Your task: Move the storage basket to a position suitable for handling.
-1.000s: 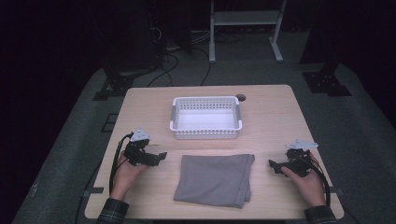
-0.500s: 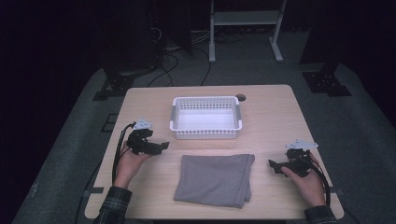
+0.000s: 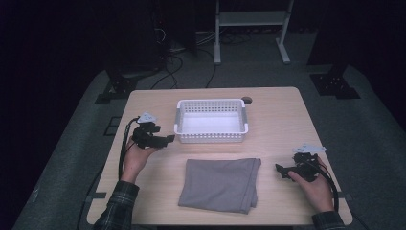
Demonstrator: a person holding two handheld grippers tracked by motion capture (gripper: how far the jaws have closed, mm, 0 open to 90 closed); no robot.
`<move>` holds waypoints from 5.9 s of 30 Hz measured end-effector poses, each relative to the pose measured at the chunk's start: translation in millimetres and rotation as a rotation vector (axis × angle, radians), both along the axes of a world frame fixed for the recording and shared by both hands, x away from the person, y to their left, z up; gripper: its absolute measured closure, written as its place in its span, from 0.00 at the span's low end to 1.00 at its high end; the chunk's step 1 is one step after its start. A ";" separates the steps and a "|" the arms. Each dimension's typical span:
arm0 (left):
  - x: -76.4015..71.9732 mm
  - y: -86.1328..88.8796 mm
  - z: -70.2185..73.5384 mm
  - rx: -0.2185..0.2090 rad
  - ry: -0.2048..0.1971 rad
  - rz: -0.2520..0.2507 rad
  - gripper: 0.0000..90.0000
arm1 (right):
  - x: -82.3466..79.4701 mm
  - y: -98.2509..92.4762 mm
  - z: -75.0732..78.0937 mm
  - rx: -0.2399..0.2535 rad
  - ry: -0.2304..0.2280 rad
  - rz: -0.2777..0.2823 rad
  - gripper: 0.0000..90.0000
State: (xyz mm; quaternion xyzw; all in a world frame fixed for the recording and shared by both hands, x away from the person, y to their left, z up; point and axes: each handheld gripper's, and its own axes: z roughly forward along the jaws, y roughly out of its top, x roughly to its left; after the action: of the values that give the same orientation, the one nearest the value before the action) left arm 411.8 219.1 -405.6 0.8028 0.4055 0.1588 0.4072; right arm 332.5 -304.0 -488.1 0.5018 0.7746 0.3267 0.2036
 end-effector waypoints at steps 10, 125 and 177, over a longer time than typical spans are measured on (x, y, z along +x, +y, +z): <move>18.2 -10.8 8.8 0.018 0.005 0.012 0.34 | 0.0 0.0 0.0 0.000 0.000 0.000 0.00; -88.4 10.6 -54.8 0.167 0.027 0.014 0.00 | -0.7 0.5 0.2 0.001 -0.003 -0.001 0.01; -98.2 11.4 -78.2 0.138 0.023 -0.049 0.00 | 0.0 31.4 44.9 0.138 -0.027 0.255 0.50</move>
State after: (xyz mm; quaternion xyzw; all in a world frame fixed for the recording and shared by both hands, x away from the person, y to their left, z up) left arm 313.6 230.5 -483.7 0.8405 0.3785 0.1669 0.3499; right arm 332.5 -272.6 -443.2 0.4077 0.8048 0.4094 0.1360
